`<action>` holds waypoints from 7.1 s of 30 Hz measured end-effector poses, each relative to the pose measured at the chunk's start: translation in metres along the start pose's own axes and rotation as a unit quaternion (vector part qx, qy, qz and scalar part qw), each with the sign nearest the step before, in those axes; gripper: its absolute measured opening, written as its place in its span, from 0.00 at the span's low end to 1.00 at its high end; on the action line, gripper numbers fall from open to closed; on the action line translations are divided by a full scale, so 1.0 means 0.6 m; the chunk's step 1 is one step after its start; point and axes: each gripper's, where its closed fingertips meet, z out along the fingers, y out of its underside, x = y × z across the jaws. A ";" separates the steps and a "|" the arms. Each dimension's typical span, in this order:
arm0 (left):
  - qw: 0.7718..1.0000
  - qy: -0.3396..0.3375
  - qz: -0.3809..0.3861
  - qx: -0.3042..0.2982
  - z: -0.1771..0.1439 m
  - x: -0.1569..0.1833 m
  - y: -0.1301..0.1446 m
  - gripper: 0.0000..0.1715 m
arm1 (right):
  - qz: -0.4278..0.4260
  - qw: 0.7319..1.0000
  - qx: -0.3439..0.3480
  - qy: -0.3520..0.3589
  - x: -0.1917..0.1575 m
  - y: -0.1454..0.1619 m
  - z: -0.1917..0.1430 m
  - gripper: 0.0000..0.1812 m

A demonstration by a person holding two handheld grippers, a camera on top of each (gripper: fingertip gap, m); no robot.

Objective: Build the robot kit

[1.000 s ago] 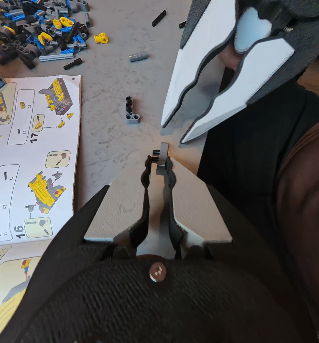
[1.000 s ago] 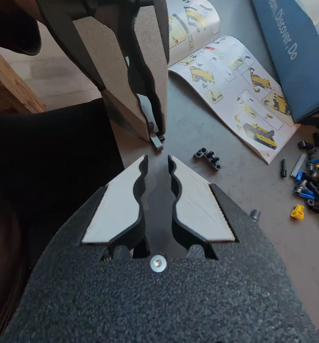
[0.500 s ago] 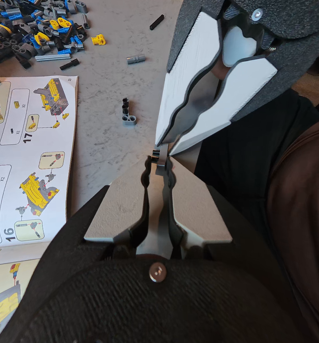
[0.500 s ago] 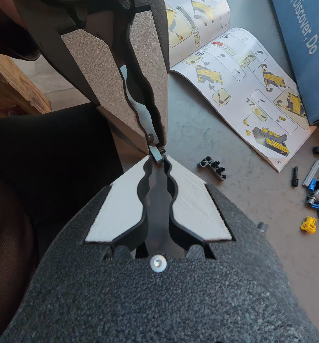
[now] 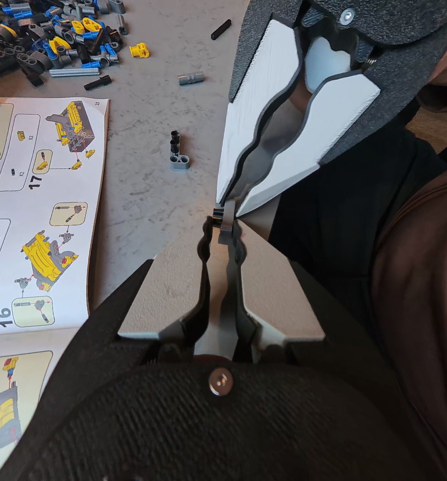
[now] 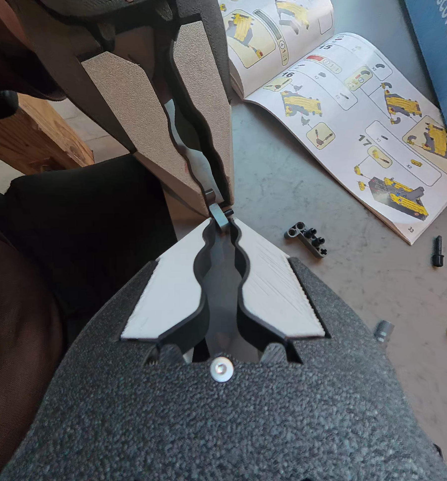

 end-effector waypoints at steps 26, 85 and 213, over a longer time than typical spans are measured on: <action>0.998 -0.051 0.019 0.011 0.000 -0.013 -0.003 0.07 | 0.040 0.998 0.027 0.026 0.010 -0.005 0.004 0.06; 0.871 -0.223 0.403 0.171 -0.034 0.029 -0.082 0.07 | 0.240 0.924 0.177 -0.238 -0.006 -0.051 -0.079 0.03; 0.986 -0.026 -0.027 0.160 -0.021 0.008 -0.087 0.07 | 0.041 0.984 0.164 -0.062 0.018 -0.061 -0.077 0.01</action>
